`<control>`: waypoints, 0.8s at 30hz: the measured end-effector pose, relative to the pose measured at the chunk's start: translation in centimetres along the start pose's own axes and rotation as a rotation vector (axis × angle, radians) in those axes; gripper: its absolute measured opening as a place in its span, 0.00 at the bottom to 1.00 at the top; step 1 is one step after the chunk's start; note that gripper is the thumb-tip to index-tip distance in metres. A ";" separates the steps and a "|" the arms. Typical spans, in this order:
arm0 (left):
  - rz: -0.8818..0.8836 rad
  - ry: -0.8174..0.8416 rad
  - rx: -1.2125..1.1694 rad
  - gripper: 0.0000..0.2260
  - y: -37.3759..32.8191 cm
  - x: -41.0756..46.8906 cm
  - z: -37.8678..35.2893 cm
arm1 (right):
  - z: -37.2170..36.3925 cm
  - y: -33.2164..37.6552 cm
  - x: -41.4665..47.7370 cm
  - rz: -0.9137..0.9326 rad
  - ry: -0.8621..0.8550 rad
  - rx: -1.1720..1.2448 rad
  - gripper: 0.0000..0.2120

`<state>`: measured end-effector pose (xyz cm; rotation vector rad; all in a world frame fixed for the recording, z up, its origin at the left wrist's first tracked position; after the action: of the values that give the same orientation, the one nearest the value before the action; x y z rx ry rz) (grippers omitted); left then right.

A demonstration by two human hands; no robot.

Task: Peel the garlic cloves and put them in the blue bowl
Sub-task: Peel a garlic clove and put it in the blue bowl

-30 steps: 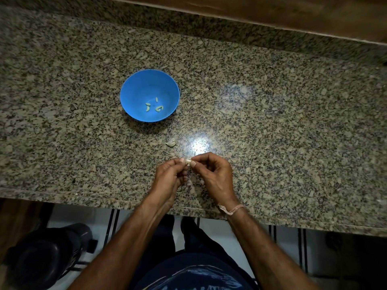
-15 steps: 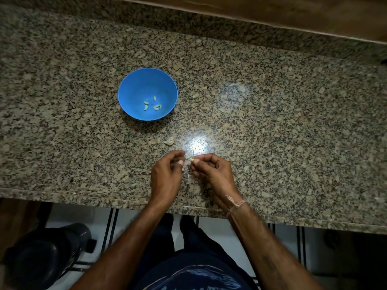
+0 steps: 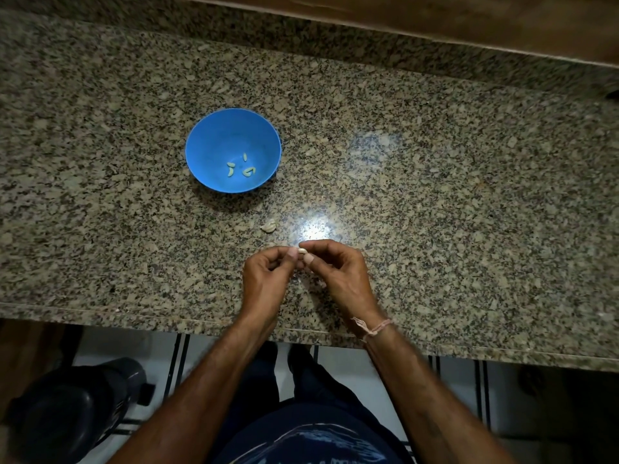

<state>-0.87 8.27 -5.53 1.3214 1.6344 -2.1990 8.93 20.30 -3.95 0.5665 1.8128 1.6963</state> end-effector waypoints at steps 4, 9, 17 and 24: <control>-0.013 -0.004 0.040 0.09 -0.3 -0.3 -0.1 | 0.1 0.1 0.0 0.010 -0.037 0.023 0.07; -0.120 -0.068 0.219 0.06 -1.2 -0.8 0.4 | 0.4 0.2 0.4 0.040 -0.005 -0.076 0.06; 0.066 0.093 -0.018 0.05 -0.2 -0.7 -0.5 | 0.1 1.4 1.0 0.181 0.021 -0.282 0.04; 0.174 0.067 -0.200 0.05 0.6 -0.4 -0.6 | 0.5 -0.4 0.6 0.010 -0.055 -0.083 0.06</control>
<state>0.04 8.33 -5.78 1.4341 1.6425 -1.8598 8.89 21.01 -4.37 0.5817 1.6956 1.7373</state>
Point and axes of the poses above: each hand's wrist, its own x-axis towards the middle knuckle, its own z-axis out of the back of the hand, y = z × x, the point moved 9 cm from there along x, towards the middle knuckle, and after that the axes turned 13 degrees about z, right-handed, at the moved point
